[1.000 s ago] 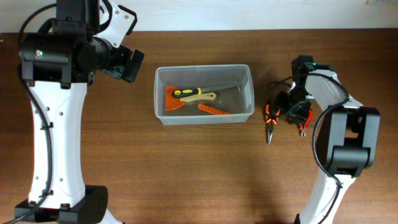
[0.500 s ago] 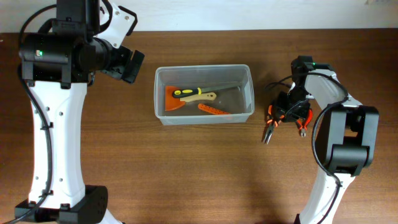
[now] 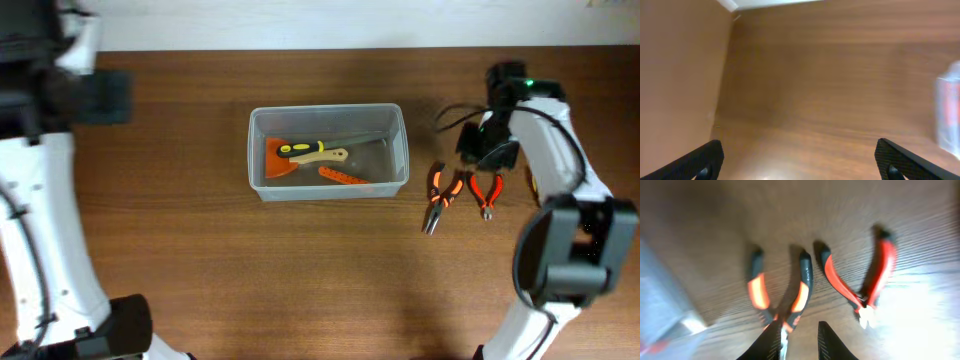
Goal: Pack container
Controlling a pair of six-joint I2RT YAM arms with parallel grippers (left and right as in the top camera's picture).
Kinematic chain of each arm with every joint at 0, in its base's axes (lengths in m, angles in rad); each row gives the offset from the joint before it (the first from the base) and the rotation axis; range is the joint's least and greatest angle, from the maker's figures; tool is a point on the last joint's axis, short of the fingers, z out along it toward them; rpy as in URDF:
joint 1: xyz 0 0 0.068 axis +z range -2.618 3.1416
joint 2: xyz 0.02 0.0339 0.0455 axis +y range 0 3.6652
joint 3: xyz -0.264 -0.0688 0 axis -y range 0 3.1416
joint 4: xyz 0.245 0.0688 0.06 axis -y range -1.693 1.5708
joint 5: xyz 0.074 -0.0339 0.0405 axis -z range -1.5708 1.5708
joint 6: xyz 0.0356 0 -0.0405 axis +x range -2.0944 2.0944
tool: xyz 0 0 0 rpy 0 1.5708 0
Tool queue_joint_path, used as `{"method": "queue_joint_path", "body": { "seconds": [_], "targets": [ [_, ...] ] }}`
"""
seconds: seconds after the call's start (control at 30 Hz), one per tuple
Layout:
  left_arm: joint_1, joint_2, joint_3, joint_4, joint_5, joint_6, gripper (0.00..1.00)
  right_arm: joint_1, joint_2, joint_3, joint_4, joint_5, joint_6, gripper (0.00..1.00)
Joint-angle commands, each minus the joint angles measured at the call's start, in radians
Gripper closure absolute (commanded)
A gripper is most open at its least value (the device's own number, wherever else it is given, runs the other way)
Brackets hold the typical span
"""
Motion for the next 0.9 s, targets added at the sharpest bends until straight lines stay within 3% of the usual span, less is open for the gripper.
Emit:
{"method": "queue_joint_path", "body": {
  "seconds": [0.0, 0.2, 0.33, 0.6, 0.87],
  "targets": [
    [0.088, -0.036, 0.003, -0.010, 0.089, -0.050, 0.01, 0.006, -0.081, 0.022, -0.004, 0.023, -0.013, 0.74],
    [0.164, -0.036, 0.003, -0.014, 0.108, -0.050, 0.01, 0.007, -0.042, -0.016, -0.012, -0.021, 0.007, 0.73],
    [0.166, -0.036, 0.003, -0.013, 0.107, -0.049, 0.01, 0.007, -0.016, -0.103, 0.030, -0.019, 0.061, 0.61],
    [0.166, -0.036, 0.003, -0.013, 0.108, -0.049, 0.01, 0.011, -0.008, -0.305, 0.182, -0.064, 0.097, 0.47],
    [0.166, -0.036, 0.003, -0.013, 0.108, -0.049, 0.01, 0.011, -0.008, -0.431, 0.274, -0.078, 0.159, 0.46]
  ]
}}
